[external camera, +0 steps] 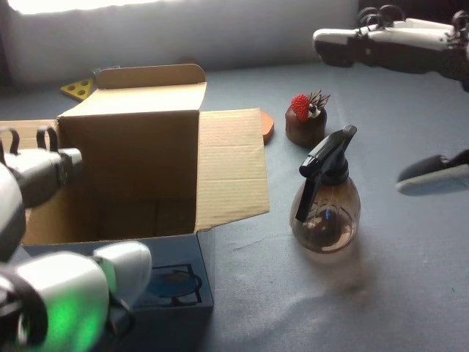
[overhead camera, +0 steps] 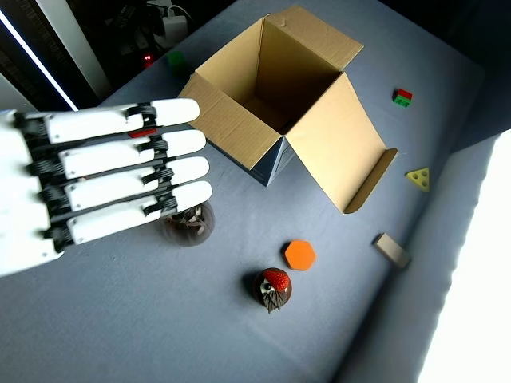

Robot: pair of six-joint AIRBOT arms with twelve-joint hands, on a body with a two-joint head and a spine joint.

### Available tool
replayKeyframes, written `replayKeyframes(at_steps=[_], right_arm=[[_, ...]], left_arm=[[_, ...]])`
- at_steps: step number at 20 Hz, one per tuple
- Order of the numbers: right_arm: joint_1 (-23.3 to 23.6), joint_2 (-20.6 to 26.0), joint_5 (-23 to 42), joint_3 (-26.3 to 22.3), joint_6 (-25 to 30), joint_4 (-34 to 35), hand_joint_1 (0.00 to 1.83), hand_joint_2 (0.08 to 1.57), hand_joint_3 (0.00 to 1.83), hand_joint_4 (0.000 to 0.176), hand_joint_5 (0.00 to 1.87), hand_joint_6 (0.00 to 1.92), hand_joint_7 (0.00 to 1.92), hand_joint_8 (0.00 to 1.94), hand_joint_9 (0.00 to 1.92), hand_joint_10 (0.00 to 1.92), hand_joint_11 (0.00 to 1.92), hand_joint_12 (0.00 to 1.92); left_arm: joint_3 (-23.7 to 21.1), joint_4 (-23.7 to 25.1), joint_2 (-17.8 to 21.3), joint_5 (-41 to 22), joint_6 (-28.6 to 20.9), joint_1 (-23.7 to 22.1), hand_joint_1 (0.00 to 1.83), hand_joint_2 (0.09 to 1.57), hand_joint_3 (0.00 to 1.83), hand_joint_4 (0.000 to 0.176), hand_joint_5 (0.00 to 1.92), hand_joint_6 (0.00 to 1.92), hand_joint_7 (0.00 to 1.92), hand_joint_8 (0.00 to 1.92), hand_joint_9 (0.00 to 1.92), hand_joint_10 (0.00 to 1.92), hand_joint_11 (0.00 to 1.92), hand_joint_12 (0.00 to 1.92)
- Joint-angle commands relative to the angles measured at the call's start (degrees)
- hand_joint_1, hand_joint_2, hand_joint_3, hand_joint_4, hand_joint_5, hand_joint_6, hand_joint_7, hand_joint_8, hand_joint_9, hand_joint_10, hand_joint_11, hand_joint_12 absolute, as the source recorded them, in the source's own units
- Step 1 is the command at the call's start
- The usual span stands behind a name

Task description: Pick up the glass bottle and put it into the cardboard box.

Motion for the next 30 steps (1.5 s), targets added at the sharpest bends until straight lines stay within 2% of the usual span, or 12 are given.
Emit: replayKeyframes(at_steps=[1, 2, 3, 8, 11, 12, 13, 15, 16, 19, 22, 30], right_arm=[[-0.2, -0.1, 8.3, 1.2, 1.0, 3.1, 1.03, 0.99, 0.00, 0.000, 0.08, 0.01, 0.15, 0.00, 0.15, 0.02, 0.00, 0.24], [-0.9, -0.4, 8.5, 2.2, 0.8, 3.0, 1.03, 0.99, 0.00, 0.000, 0.08, 0.02, 0.16, 0.00, 0.16, 0.02, 0.00, 0.24], [-1.7, -0.8, 8.7, 3.5, 0.9, 2.9, 1.03, 0.99, 0.00, 0.000, 0.08, 0.01, 0.16, 0.00, 0.17, 0.02, 0.00, 0.25], [-2.8, -3.2, 11.9, 9.4, 9.4, -1.9, 1.03, 0.99, 0.00, 0.000, 0.08, 0.01, 0.17, 0.00, 0.16, 0.01, 0.00, 0.31], [-0.9, -5.2, 9.8, 11.1, 12.5, -2.9, 1.04, 0.99, 0.00, 0.000, 0.08, 0.00, 0.18, 0.00, 0.17, 0.01, 0.00, 0.38], [-0.4, -6.0, 9.1, 11.8, 13.6, -3.1, 1.04, 0.99, 0.00, 0.000, 0.09, 0.01, 0.18, 0.00, 0.17, 0.01, 0.00, 0.40], [-0.3, -6.2, 8.9, 12.1, 13.9, -3.1, 1.04, 0.99, 0.00, 0.000, 0.09, 0.01, 0.18, 0.00, 0.17, 0.01, 0.00, 0.40], [-0.1, -7.1, 8.3, 12.9, 14.6, -3.5, 1.04, 0.98, 0.00, 0.000, 0.09, 0.00, 0.15, 0.00, 0.15, 0.00, 0.00, 0.33], [0.0, -7.5, 7.7, 13.2, 15.2, -4.8, 1.05, 0.99, 0.00, 0.000, 0.09, 0.00, 0.14, 0.00, 0.15, 0.00, 0.00, 0.32], [0.6, -8.9, 5.7, 14.1, 16.9, -8.3, 1.04, 0.98, 0.00, 0.000, 0.12, 0.01, 0.18, 0.01, 0.16, 0.01, 0.00, 0.42], [0.6, -10.3, 4.4, 15.2, 17.9, -8.5, 1.04, 0.98, 0.00, 0.000, 0.11, 0.01, 0.18, 0.01, 0.18, 0.01, 0.00, 0.44], [-0.5, -15.4, 2.3, 18.7, 17.1, -8.6, 1.04, 0.98, 0.00, 0.000, 0.12, 0.01, 0.21, 0.01, 0.20, 0.02, 0.00, 0.41]], left_arm=[[-0.7, 4.8, -0.2, -0.3, -0.1, -0.9, 0.07, 1.24, 0.00, 0.035, 0.07, 0.00, 0.09, 0.00, 0.10, 0.03, 0.00, 0.37], [-1.2, 4.2, -0.3, -0.3, -0.1, -1.0, 0.10, 1.23, 0.00, 0.005, 0.11, 0.02, 0.11, 0.00, 0.11, 0.03, 0.00, 0.35], [-1.6, 3.8, -0.4, -0.6, -0.1, -1.1, 0.11, 1.23, 0.00, 0.000, 0.11, 0.02, 0.11, 0.01, 0.12, 0.03, 0.00, 0.35], [-3.3, 2.0, -0.5, -3.1, -1.6, -1.4, 0.08, 1.24, 0.01, 0.000, 0.10, 0.00, 0.13, 0.00, 0.11, 0.02, 0.00, 0.38], [-3.7, -0.9, -1.0, -4.7, -2.6, -1.7, 0.06, 1.25, 0.00, 0.000, 0.10, 0.01, 0.14, 0.01, 0.10, 0.01, 0.00, 0.32], [-3.7, -0.1, -1.3, -4.5, -2.6, -1.5, 0.04, 1.25, 0.00, 0.000, 0.08, 0.01, 0.13, 0.00, 0.10, 0.00, 0.00, 0.21], [-3.7, 0.2, -1.3, -4.3, -2.8, -1.2, 0.04, 1.25, 0.00, 0.000, 0.08, 0.01, 0.13, 0.00, 0.10, 0.00, 0.00, 0.21], [-3.7, -0.1, -1.2, -4.1, -6.0, 1.7, 0.03, 1.26, 0.00, 0.000, 0.07, 0.00, 0.12, 0.00, 0.08, 0.00, 0.00, 0.14], [-3.7, 0.2, -1.2, -3.2, -7.8, 4.0, 0.06, 1.25, 0.00, 0.000, 0.08, 0.00, 0.12, 0.00, 0.09, 0.01, 0.00, 0.26], [-3.7, 2.6, -0.8, 0.6, -11.6, 9.8, 0.07, 1.25, 0.00, 0.000, 0.09, 0.00, 0.13, 0.00, 0.11, 0.01, 0.00, 0.34], [-3.7, 3.1, -0.5, 0.8, -13.7, 12.7, 0.06, 1.25, 0.00, 0.000, 0.08, 0.00, 0.12, 0.00, 0.11, 0.00, 0.00, 0.46], [-3.7, 3.2, -1.9, 3.1, -20.9, 18.5, 0.11, 1.23, 0.00, 0.000, 0.11, 0.01, 0.14, 0.00, 0.11, 0.00, 0.00, 0.47]])
